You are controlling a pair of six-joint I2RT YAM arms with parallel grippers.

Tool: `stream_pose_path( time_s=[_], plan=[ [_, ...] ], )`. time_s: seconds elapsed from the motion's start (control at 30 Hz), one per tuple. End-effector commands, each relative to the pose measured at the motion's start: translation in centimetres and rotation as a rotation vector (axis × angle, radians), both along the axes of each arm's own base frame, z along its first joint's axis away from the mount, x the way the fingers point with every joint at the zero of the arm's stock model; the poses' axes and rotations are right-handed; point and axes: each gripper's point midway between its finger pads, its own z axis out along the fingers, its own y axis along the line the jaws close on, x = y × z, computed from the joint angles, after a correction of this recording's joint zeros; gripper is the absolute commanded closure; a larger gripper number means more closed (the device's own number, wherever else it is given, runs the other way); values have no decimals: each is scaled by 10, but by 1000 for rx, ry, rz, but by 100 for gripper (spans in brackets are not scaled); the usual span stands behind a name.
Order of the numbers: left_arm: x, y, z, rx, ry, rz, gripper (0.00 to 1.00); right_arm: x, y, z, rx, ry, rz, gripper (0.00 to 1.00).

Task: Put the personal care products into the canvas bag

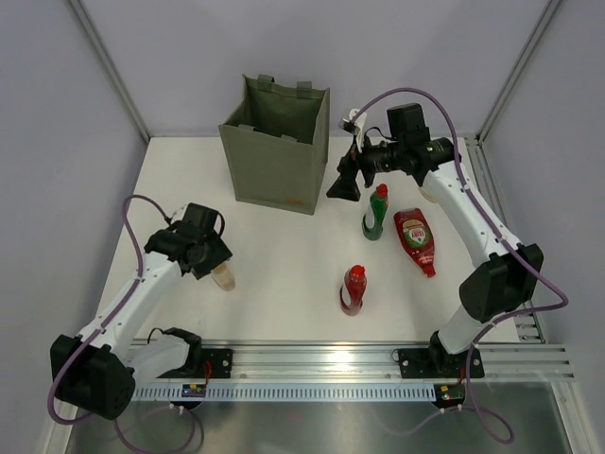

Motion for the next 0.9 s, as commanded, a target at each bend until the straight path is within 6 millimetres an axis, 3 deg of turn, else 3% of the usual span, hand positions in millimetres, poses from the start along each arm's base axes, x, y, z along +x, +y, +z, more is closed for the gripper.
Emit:
stream_pose_path(
  time_s=[0.0, 0.03, 0.13, 0.3, 0.53, 0.7, 0.73, 0.83, 0.87],
  plan=[
    [10, 15, 11, 85, -83, -5, 83, -20, -7, 14, 45, -20, 42, 1],
    [11, 14, 16, 79, -115, -18, 92, -23, -9, 11, 52, 0, 49, 1],
    [24, 0, 33, 28, -250, -114, 100, -27, -10, 7, 56, 28, 51, 0],
    [42, -20, 63, -22, -477, -272, 100, -33, -11, 10, 72, 43, 63, 0],
    [57, -25, 107, 0, -723, -335, 100, -36, -14, 13, 91, 60, 60, 0],
    [66, -37, 153, -80, -893, -334, 100, -35, -18, 14, 97, 71, 40, 0],
    [68, -41, 170, -115, -944, -330, 100, -36, -18, 14, 97, 74, 37, 1],
    [70, -47, 199, -170, -1010, -321, 100, -34, -21, 14, 101, 79, 25, 0],
    [70, -50, 221, -194, -1053, -323, 100, -34, -22, 15, 102, 79, 21, 1]
  ],
)
